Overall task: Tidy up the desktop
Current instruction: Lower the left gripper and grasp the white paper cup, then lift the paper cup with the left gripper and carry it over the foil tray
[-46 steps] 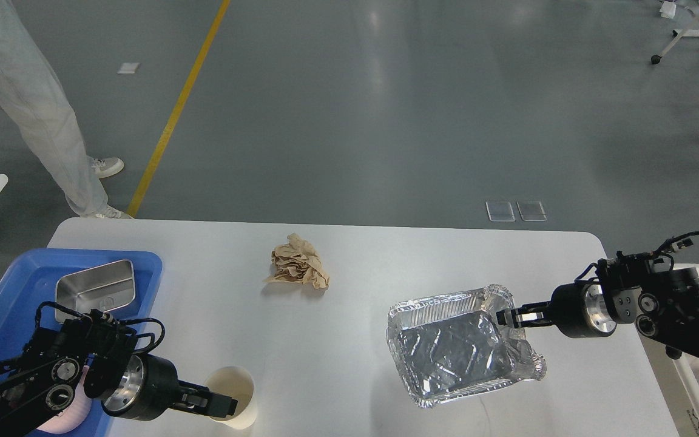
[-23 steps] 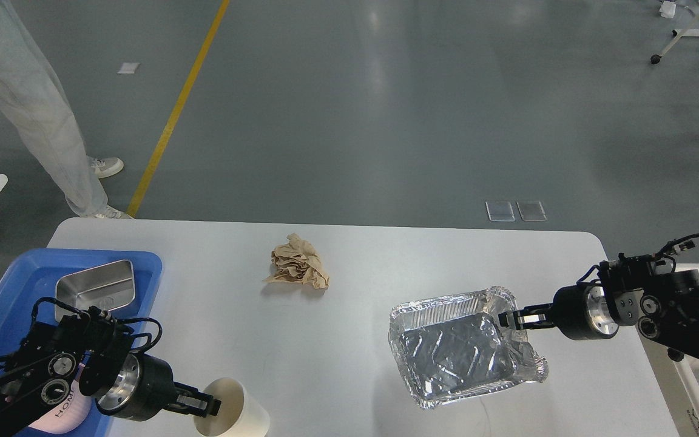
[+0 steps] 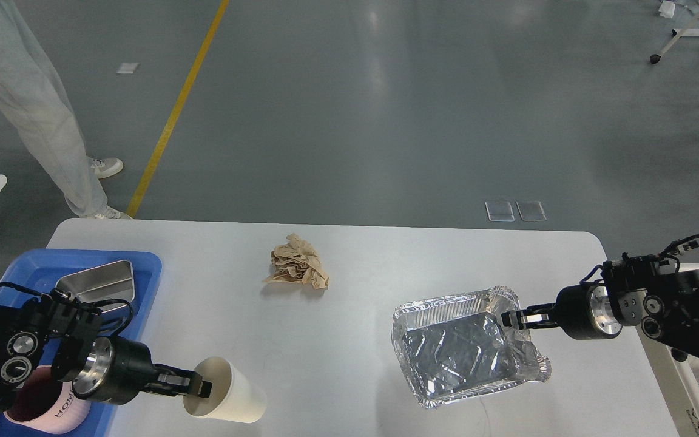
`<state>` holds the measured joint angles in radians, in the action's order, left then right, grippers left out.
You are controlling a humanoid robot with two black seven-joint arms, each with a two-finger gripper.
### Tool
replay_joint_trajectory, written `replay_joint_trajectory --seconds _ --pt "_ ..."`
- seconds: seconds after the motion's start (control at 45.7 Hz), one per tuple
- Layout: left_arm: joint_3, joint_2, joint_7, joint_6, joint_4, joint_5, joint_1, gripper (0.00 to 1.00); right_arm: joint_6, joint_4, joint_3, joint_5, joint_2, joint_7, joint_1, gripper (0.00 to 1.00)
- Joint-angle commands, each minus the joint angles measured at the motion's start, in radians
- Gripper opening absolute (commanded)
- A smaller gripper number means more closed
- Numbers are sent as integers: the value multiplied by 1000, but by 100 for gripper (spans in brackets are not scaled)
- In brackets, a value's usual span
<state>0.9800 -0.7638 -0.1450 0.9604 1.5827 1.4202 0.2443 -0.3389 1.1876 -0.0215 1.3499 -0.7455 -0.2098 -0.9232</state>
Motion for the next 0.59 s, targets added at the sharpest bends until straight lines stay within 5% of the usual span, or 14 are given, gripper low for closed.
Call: replay_joint_trajectory --seconds 0.0,0.219,0.569 --pt "149 6 -2 0 -33 -98 -46 12 0 0 0 0 5 1 1 0" --pt "262 -23 -19 0 -20 -136 -160 9 0 0 0 0 3 0 1 0" --pt "307 -247 -10 0 28 -202 -86 6 0 6 2 0 5 0 -2 0"
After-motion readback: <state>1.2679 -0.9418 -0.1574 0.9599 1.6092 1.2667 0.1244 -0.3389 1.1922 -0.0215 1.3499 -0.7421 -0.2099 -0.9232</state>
